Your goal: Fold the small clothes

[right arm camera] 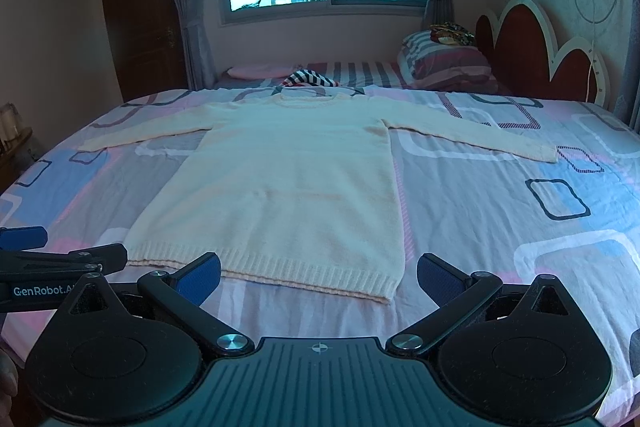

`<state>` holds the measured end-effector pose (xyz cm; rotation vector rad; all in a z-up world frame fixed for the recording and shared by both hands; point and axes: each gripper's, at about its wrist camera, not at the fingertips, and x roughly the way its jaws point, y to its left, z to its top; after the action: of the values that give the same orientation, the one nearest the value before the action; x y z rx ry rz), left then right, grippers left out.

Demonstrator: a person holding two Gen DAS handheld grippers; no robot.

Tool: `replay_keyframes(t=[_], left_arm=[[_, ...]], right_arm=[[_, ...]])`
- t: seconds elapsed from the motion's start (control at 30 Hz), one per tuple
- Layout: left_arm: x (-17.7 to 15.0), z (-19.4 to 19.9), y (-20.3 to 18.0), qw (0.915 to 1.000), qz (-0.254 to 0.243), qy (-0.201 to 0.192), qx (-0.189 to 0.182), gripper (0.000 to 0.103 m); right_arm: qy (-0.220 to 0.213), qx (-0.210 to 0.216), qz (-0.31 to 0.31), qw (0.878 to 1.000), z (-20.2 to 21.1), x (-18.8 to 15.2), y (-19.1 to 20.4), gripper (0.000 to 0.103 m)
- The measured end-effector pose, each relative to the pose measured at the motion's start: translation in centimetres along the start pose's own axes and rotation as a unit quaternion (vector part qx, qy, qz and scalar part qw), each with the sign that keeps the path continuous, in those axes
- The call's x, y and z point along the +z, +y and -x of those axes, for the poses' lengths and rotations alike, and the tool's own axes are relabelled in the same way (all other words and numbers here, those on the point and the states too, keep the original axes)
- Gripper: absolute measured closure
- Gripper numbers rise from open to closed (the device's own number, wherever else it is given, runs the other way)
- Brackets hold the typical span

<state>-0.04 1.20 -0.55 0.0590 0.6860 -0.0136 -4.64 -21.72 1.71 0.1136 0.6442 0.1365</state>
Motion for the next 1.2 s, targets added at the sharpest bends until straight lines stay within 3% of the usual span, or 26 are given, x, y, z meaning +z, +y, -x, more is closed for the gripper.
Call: replay_keyframes(t=[1.2], left_arm=[[0.26,0.09,0.21,1.0000,0.002,-0.003,-0.001,0.000]], right_arm=[[-0.002,-0.003,-0.001,1.000,0.39,0.34,0.11,0.000]])
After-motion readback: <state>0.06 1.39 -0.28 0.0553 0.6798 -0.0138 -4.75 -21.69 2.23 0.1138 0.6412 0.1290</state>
